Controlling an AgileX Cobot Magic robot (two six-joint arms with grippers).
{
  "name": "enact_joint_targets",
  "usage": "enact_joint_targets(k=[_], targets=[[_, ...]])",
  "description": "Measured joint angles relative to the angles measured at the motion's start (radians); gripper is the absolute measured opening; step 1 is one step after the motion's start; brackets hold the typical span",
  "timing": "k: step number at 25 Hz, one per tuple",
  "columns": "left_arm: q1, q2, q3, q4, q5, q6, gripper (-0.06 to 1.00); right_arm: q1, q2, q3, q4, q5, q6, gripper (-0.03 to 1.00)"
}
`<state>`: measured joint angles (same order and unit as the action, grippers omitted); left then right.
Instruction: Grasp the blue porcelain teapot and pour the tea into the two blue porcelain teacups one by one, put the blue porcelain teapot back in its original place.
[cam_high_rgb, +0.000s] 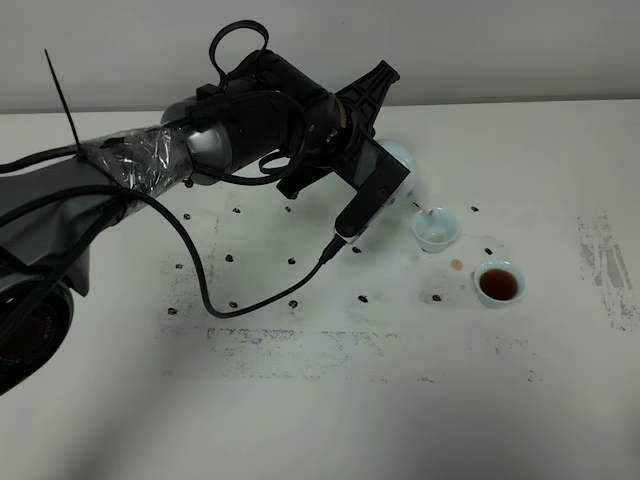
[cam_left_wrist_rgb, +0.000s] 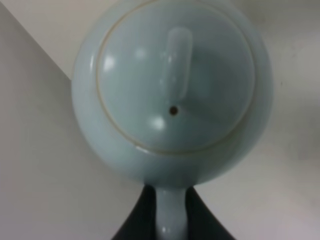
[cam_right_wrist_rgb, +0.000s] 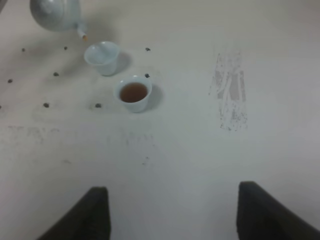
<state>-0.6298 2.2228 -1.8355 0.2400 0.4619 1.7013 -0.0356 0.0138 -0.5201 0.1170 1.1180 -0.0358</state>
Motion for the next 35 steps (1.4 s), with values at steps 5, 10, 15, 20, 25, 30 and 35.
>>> enact_joint_targets(k=[5, 10, 15, 20, 25, 30, 35], targets=[[-0.004, 0.0, 0.0, 0.012, 0.0, 0.011, 0.04, 0.0, 0.0, 0.0, 0.0, 0.0, 0.0, 0.52], [-0.008, 0.0, 0.0, 0.029, -0.001, 0.03, 0.04, 0.0, 0.0, 0.0, 0.0, 0.0, 0.0, 0.52], [-0.01, 0.0, 0.0, 0.065, -0.002, 0.033, 0.04, 0.0, 0.0, 0.0, 0.0, 0.0, 0.0, 0.52], [-0.017, 0.0, 0.0, 0.074, -0.005, 0.034, 0.04, 0.0, 0.0, 0.0, 0.0, 0.0, 0.0, 0.52], [-0.017, 0.0, 0.0, 0.076, -0.006, 0.034, 0.04, 0.0, 0.0, 0.0, 0.0, 0.0, 0.0, 0.52], [-0.017, 0.0, 0.0, 0.076, -0.007, 0.034, 0.04, 0.0, 0.0, 0.0, 0.0, 0.0, 0.0, 0.52], [-0.017, 0.0, 0.0, 0.077, -0.022, 0.035, 0.04, 0.0, 0.0, 0.0, 0.0, 0.0, 0.0, 0.52]])
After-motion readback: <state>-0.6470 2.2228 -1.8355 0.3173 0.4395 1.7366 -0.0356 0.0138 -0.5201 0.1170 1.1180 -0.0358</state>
